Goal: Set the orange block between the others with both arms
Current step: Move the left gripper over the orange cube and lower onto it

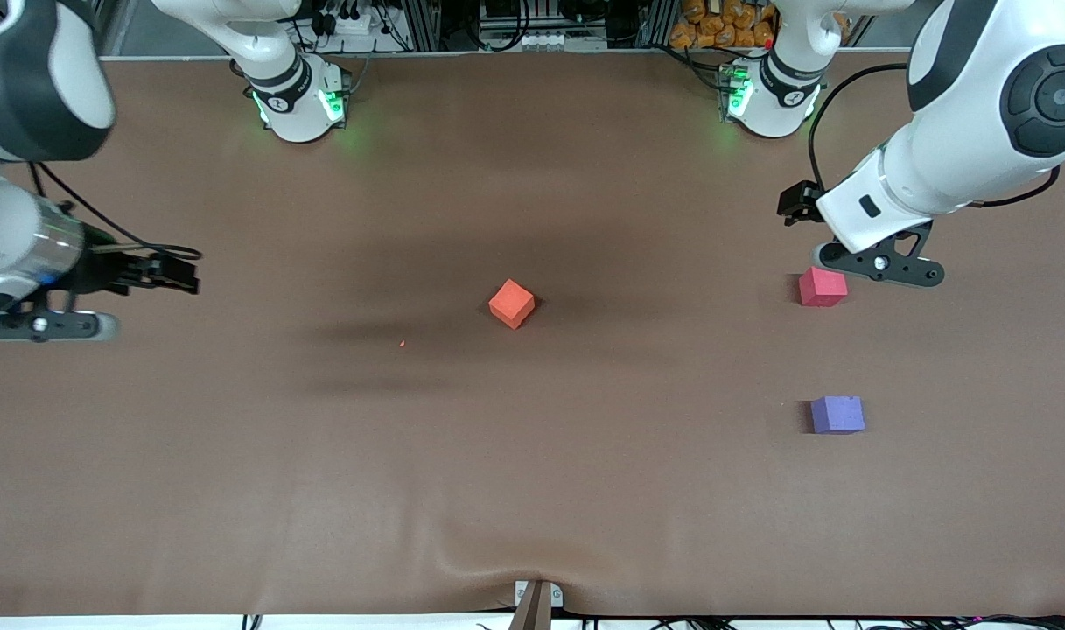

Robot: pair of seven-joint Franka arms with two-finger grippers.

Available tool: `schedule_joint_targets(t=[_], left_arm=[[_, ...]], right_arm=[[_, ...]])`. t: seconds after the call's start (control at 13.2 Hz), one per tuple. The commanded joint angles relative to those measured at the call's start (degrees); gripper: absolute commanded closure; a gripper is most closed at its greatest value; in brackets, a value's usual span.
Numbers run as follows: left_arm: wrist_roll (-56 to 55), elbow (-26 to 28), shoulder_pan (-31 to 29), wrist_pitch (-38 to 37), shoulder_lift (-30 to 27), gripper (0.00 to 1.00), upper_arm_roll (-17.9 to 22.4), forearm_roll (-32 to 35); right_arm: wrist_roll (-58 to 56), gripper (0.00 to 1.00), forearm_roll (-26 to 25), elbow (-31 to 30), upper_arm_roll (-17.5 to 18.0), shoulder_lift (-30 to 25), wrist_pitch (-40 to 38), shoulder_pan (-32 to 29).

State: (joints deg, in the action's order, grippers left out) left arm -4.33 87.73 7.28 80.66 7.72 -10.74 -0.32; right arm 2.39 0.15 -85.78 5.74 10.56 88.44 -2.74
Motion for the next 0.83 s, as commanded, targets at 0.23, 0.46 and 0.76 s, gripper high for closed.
schedule_joint_targets(t=[0.23,0.46,0.76], left_arm=[[-6.3,-3.2,10.1,5.3,9.1,0.00,0.1,-2.4],[-8.8,-3.2,11.8,9.6,12.2,0.00,0.0,-4.9],[-7.3,-3.4,17.1,19.3,17.1,0.00,-3.0,-9.7]], right_arm=[[-8.9,0.00,-1.5,-0.1,-5.2,-2.2,-1.3,-0.9],[-9.0,0.00,-1.6,-0.1,-5.2,-2.2,-1.2,-1.0],[-9.0,0.00,-3.3,0.1,-5.0,-2.0,-0.8,-1.0]])
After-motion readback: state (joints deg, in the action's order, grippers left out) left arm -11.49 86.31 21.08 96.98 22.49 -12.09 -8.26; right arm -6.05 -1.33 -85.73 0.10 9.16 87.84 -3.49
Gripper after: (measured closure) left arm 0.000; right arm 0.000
